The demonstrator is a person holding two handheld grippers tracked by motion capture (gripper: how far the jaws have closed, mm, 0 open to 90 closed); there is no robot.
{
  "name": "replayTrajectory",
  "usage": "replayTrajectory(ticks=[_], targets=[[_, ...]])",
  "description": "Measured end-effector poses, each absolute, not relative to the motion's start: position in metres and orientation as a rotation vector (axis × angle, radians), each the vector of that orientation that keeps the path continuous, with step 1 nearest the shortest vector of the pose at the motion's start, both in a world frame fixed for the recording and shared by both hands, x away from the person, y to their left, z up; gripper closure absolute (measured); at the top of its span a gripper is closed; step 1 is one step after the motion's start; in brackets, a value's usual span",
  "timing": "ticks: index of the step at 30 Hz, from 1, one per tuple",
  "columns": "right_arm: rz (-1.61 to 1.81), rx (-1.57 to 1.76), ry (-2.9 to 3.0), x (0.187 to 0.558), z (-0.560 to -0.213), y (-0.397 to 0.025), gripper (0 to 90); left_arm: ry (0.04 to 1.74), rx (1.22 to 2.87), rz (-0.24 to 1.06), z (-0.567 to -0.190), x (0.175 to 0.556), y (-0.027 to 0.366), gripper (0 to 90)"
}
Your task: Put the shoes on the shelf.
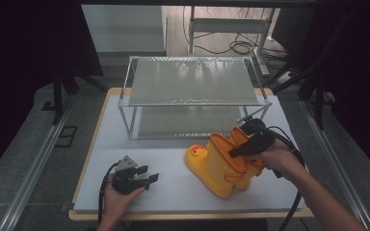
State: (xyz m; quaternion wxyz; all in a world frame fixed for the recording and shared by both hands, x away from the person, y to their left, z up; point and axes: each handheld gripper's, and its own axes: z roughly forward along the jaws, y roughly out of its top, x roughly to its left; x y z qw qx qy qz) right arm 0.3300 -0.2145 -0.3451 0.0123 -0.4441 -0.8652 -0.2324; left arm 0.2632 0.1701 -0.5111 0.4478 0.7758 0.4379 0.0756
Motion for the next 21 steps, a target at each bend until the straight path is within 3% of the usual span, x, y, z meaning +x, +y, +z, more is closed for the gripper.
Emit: replayTrajectory(ticks=[3,21], targets=[[-0.707,-1.410,-2.667,0.334,-0.345,-0.218,81.2,1.085,1.923,0.187,-0.511,0.263,0.170,40.6],[-0.842,-1.446,-2.498,0.346,-0.343,-0.233,82.5,1.084,1.923,0.182,-0.512,0.265,0.170,40.7]])
